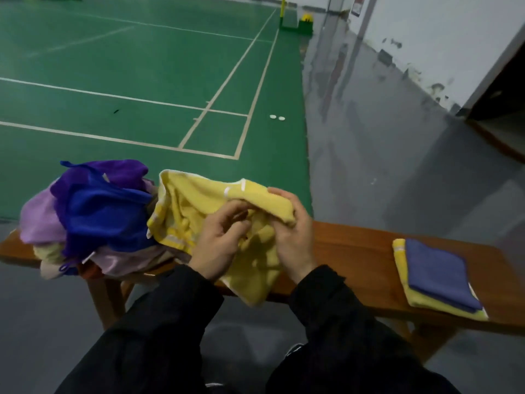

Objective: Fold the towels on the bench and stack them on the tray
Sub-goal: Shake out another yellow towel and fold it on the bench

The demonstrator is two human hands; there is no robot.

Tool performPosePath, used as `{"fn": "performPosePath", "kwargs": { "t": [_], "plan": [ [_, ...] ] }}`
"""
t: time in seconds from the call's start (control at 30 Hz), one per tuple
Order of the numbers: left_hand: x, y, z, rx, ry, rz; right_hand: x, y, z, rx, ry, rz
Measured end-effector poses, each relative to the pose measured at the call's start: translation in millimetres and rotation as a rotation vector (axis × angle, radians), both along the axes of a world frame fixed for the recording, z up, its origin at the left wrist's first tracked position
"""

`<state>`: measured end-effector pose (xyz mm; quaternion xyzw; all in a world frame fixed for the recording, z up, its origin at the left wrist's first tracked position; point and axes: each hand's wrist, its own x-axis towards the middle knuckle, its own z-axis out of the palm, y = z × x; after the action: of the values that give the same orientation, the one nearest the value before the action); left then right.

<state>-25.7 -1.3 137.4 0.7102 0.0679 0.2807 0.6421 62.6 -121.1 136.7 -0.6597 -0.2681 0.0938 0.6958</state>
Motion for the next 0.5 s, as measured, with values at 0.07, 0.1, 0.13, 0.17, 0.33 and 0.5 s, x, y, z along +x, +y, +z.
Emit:
{"fn": "performPosePath", "kwargs": {
  "t": [0.07, 0.1, 0.13, 0.17, 0.33, 0.5],
  "plan": [
    [8.0, 2.1, -6.7, -0.077, 0.021, 0.191, 15.2, -16.2, 31.8, 0.181, 0.181, -0.007],
    [10.5, 4.8, -10.1, -0.088, 0.075, 0.230, 22.7, -25.2, 49.4, 0.246, 0.266, 0.032],
    [12.5, 7.3, -11.2, -0.042, 0.145, 0.221, 31.2, -34.0, 65.2, 0.283, 0.309, 0.079],
    [15.3, 9.1, -11.5, 0.056, 0.192, 0.164, 37.7, -43.8, 80.3, 0.290, 0.339, 0.137],
    [49.5, -29.4, 32.4, 0.200, 0.265, -0.417, 54.5, -64.9, 137.0, 0.198, 0.429, 0.365],
    [66.0, -77.0, 63.8, -0.378, 0.363, -0.470, 97.6, -85.5, 112.5, 0.281, 0.532, 0.154]
  ]
}}
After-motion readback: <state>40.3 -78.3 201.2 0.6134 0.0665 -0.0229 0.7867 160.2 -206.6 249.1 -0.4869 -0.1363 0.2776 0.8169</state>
